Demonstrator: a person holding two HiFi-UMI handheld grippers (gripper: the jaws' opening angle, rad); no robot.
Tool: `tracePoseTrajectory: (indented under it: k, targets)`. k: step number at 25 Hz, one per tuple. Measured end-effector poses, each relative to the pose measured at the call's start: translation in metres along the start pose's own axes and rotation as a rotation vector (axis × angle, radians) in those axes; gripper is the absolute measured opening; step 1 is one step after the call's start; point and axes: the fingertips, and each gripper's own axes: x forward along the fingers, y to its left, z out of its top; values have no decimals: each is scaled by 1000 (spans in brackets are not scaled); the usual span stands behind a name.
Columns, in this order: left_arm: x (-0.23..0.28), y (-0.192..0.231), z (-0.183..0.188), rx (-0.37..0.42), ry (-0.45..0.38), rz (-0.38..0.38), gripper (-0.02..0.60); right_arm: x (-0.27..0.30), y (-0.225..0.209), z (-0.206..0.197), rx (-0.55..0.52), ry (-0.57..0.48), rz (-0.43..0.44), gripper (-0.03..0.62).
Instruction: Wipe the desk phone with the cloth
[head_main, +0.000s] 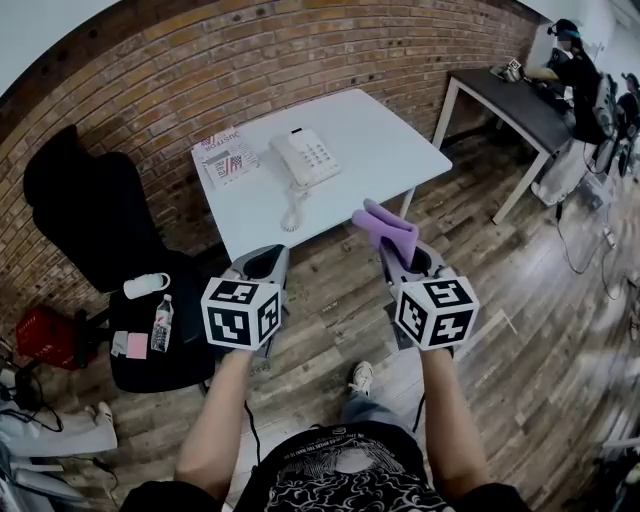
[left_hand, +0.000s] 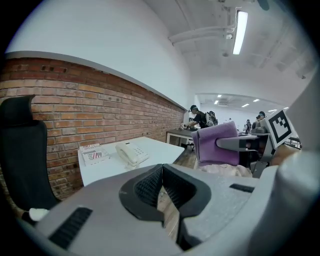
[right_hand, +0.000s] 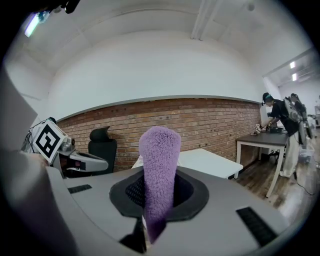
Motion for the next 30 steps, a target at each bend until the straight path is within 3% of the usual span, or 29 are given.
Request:
tracePoseTrajectory:
  k: [14,30]
  targets:
    - [118,-1,51,-3,23,68,8,87,-111,30,6,14,71,44]
    - [166,22,57,-43,39,153,8,145,-148,31,-6,52,159,44]
